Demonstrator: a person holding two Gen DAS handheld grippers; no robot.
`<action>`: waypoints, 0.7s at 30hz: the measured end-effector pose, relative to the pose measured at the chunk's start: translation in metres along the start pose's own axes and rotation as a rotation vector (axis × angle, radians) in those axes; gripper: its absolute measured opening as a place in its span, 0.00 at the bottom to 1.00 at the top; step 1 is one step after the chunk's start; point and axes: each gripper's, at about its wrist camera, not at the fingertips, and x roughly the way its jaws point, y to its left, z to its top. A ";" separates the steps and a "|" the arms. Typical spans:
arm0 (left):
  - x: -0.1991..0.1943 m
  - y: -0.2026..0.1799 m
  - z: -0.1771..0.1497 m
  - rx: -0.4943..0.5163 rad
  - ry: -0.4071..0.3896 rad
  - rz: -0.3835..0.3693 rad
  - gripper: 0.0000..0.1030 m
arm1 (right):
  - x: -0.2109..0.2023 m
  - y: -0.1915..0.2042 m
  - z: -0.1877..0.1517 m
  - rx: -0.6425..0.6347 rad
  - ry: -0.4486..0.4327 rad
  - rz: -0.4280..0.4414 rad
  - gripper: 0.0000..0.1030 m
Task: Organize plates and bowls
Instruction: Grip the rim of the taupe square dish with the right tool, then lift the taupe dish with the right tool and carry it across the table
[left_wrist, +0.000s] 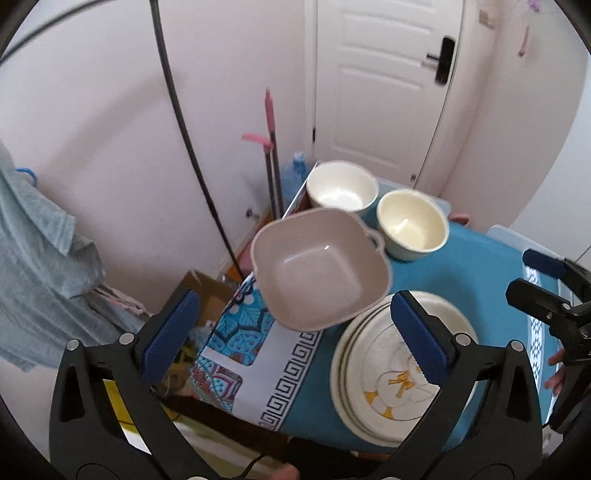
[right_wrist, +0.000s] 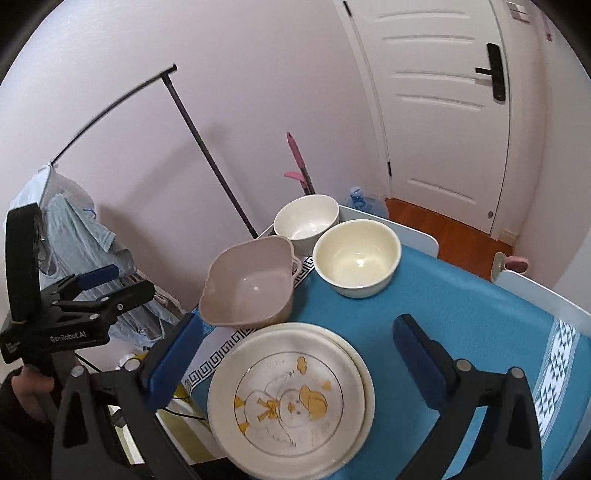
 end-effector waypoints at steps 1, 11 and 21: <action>0.008 0.004 0.001 -0.005 0.025 -0.015 1.00 | 0.008 0.002 0.005 -0.014 0.025 -0.017 0.99; 0.092 0.058 -0.004 -0.219 0.253 -0.143 1.00 | 0.101 0.005 0.032 -0.013 0.284 -0.067 0.99; 0.160 0.056 -0.017 -0.250 0.378 -0.243 0.64 | 0.183 0.007 0.021 -0.047 0.447 -0.013 0.63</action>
